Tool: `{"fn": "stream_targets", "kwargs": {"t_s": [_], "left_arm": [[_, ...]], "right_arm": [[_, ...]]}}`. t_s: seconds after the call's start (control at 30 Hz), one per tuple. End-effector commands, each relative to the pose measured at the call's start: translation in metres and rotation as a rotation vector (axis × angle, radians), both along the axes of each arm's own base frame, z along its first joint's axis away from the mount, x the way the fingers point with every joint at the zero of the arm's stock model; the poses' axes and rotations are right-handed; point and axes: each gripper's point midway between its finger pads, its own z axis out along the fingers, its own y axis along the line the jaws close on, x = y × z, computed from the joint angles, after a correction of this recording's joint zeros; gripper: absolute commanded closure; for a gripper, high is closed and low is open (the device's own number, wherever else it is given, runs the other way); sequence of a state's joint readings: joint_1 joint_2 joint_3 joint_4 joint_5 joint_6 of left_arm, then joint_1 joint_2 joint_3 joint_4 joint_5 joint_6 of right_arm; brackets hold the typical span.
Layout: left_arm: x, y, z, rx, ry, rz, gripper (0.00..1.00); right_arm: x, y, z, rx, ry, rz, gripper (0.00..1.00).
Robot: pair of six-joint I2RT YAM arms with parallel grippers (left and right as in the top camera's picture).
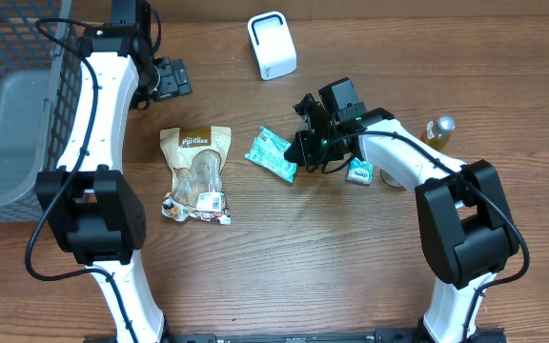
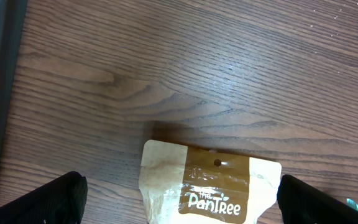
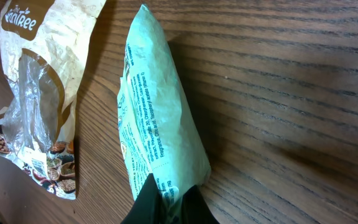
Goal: Scan the item barcode
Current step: 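Release the bar with the left gripper and raise it to the left, then lift the bar with the right gripper to the white scanner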
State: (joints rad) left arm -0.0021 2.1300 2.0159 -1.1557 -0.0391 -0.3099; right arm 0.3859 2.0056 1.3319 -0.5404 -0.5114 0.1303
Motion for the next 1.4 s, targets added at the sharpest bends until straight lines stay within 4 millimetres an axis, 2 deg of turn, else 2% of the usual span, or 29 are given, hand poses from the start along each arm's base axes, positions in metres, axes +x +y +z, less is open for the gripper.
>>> {"fn": "stream_targets", "kwargs": {"t_s": [0.0, 0.4, 0.53, 0.63, 0.73, 0.9, 1.13, 1.37], "left_arm": [[0.003, 0.0, 0.006, 0.018, -0.018, -0.018, 0.0], [0.003, 0.0, 0.006, 0.018, -0.018, -0.018, 0.01], [0.003, 0.0, 0.006, 0.018, -0.018, -0.018, 0.01], [0.003, 0.0, 0.006, 0.018, -0.018, -0.018, 0.0], [0.003, 0.0, 0.006, 0.018, -0.018, -0.018, 0.0], [0.003, 0.0, 0.006, 0.018, -0.018, -0.018, 0.0], [0.003, 0.0, 0.006, 0.018, -0.018, -0.018, 0.01], [0.003, 0.0, 0.006, 0.018, -0.018, -0.018, 0.0]], "right_arm": [[0.003, 0.001, 0.014, 0.015, -0.04, 0.007, 0.96], [0.007, 0.003, 0.02, 0.013, -0.088, 0.046, 0.96], [0.006, 0.002, 0.028, -0.003, -0.117, 0.096, 0.96], [0.016, -0.005, 0.04, -0.057, -0.155, 0.083, 0.96], [0.028, -0.013, 0.064, -0.128, -0.227, 0.097, 0.96], [0.045, -0.018, 0.117, -0.219, -0.37, 0.175, 0.96], [0.084, -0.031, 0.183, -0.356, -0.612, 0.167, 0.96], [0.123, -0.045, 0.208, -0.548, -0.841, 0.154, 0.96]]}}
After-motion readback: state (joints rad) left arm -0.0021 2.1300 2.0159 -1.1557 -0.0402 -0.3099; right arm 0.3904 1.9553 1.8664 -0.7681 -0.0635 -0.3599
